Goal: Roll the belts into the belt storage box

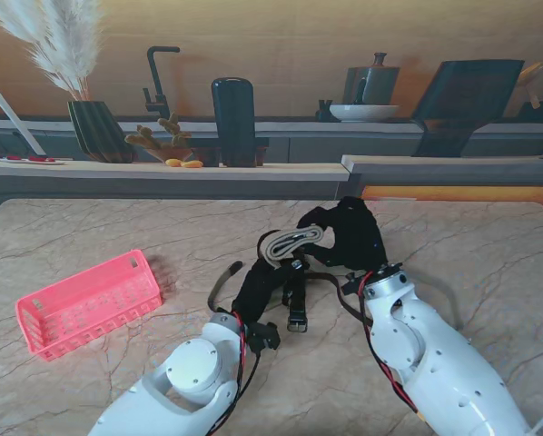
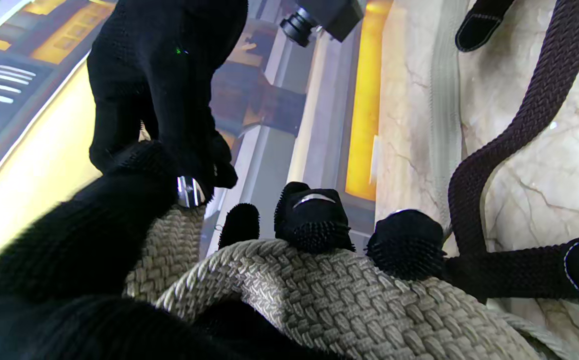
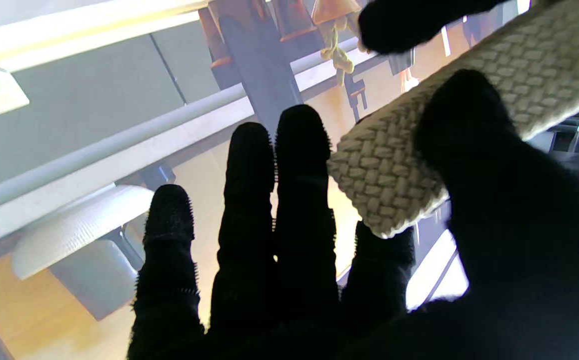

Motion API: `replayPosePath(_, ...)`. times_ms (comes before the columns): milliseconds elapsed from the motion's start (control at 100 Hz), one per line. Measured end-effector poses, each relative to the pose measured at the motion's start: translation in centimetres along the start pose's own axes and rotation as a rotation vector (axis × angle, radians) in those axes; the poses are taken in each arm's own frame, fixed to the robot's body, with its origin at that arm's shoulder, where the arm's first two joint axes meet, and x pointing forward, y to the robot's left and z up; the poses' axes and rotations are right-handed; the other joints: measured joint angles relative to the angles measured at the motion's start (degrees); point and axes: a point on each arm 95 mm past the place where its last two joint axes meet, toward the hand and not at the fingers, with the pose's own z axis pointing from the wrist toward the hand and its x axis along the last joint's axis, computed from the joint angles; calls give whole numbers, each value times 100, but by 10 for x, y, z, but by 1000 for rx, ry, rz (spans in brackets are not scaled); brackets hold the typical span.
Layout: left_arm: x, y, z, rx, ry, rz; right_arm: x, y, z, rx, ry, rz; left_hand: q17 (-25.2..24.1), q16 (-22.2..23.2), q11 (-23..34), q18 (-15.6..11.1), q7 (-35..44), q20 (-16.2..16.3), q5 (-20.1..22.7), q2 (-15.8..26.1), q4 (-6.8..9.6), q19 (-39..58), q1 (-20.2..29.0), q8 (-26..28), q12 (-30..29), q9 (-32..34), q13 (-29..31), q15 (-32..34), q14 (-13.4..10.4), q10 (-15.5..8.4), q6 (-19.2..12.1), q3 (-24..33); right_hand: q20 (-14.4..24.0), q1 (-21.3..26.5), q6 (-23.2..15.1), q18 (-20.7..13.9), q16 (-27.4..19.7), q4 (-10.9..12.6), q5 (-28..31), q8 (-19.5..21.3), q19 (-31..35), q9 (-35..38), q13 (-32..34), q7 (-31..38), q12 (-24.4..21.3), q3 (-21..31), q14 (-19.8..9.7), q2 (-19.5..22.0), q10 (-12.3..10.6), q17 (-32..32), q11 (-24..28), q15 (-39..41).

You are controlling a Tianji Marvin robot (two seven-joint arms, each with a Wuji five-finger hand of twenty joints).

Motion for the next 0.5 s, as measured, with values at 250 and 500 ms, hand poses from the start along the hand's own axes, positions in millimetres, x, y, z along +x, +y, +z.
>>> replayPosePath(250, -2, 1, -4, 92, 36, 33, 6, -25, 1, 33, -17, 23, -1034, -189, -299, 31, -37, 0, -635, -43, 22, -773, -287, -195, -542, -728, -969, -1019, 315, -8, 31, 64, -46, 36, 215, 55, 0, 9, -1, 1, 44, 0, -30, 102, -84, 4, 99, 6, 204, -54, 17, 130)
replayPosePath(500, 2, 2, -2, 185, 53, 64, 15, -37, -1, 53, -12, 43, -1903, -625, -302, 107, -50, -21, -1126, 1118, 22, -1664, 342, -333, -748, -1108, -1834, -1876, 667, -24, -48, -1253, -189, 46, 619, 190, -25, 130, -1, 1, 166, 0, -33, 313, -166, 4, 212, 6, 325, -188, 369, 331)
